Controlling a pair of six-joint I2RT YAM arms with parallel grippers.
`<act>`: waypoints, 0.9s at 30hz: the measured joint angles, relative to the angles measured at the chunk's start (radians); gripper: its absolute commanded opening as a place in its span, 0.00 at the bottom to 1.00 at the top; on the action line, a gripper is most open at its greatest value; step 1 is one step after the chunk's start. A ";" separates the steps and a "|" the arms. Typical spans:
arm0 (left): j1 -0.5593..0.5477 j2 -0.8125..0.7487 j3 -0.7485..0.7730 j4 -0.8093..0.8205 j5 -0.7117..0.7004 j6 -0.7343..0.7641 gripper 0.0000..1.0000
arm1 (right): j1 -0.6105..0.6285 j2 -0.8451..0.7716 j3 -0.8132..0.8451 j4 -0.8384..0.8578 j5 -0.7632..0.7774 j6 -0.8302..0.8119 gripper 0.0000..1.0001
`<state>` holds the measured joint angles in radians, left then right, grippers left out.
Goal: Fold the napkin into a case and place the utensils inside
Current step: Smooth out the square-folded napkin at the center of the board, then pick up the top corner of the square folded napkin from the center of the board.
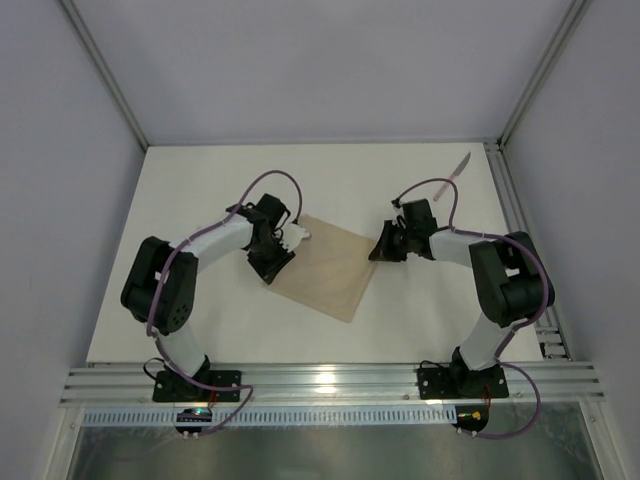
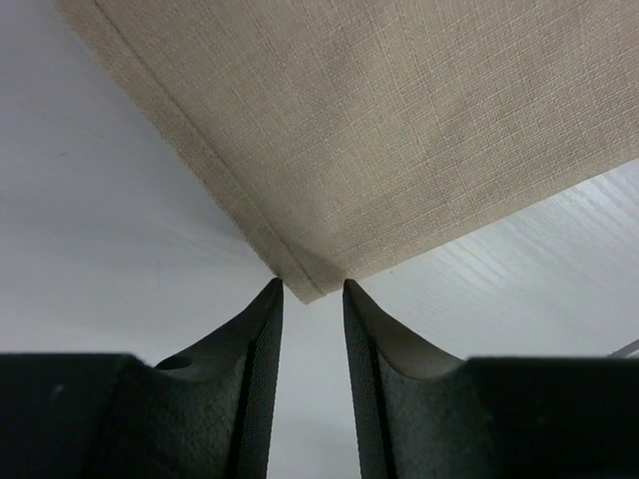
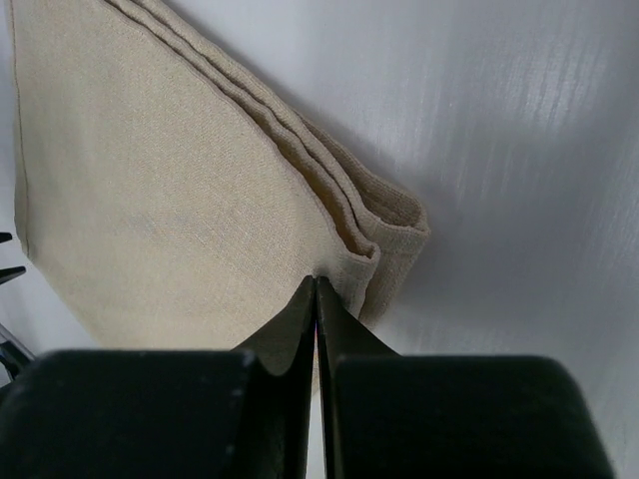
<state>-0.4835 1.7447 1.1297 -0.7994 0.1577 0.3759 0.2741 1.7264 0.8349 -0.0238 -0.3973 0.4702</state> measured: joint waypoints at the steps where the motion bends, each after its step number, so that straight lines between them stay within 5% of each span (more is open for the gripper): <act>1: 0.000 0.000 0.015 -0.007 0.002 0.000 0.37 | 0.000 0.000 -0.001 0.001 -0.003 0.000 0.04; 4: 0.004 0.000 0.113 -0.042 0.025 -0.001 0.44 | 0.000 -0.001 -0.001 0.001 -0.006 -0.003 0.04; 9: 0.014 0.019 0.345 -0.015 0.037 -0.037 0.42 | 0.000 -0.023 -0.001 -0.017 -0.018 -0.016 0.04; 16: 0.026 0.304 0.635 0.079 0.054 -0.060 0.42 | 0.000 -0.034 0.003 -0.021 -0.040 -0.028 0.04; 27: 0.043 0.528 0.739 0.072 0.083 -0.049 0.40 | -0.001 -0.031 0.003 -0.022 -0.055 -0.031 0.04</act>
<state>-0.4408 2.2730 1.8683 -0.7277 0.2405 0.3267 0.2729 1.6958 0.8375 -0.0460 -0.4526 0.4393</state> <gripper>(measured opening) 0.424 0.037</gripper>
